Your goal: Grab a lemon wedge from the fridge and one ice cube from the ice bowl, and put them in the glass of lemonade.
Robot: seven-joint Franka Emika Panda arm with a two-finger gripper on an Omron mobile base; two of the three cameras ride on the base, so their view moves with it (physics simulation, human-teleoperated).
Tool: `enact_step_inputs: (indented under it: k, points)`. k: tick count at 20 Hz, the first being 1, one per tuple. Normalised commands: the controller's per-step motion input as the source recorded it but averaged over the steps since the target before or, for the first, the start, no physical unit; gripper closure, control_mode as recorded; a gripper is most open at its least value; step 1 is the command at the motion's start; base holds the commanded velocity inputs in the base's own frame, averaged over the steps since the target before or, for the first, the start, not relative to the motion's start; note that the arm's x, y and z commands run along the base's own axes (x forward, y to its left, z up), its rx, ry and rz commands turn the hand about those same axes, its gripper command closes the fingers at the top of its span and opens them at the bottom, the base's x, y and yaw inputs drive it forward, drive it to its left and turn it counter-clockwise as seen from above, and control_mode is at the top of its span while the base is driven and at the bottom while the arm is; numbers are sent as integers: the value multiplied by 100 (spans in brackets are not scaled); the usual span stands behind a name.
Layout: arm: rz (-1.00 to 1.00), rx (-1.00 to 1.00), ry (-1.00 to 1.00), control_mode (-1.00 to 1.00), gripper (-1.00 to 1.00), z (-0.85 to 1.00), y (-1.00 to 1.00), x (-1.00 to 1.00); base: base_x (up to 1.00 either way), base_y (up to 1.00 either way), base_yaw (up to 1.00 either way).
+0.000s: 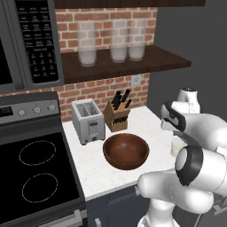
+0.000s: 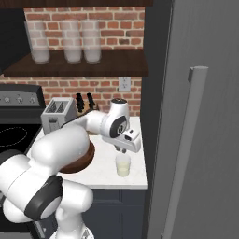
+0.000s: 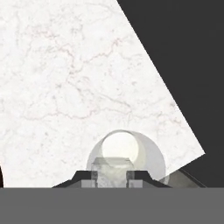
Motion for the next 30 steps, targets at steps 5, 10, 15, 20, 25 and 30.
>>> enact_step_inputs:
  k: [5,10,15,20,25,30]
  points:
    - [0,0,0,-100,100,-15,-3,0,0,0,0]
    - [0,0,-1,-100,100,-14,-1,0,0,0,0]
    - [0,0,0,-100,100,-1,0,0,0,0,0]
    - [0,0,0,-100,100,0,0,0,0,0,0]
    - [0,0,-1,-100,100,0,0,-11,0,0,0]
    - [0,4,-9,-100,100,6,-1,-28,0,0,0]
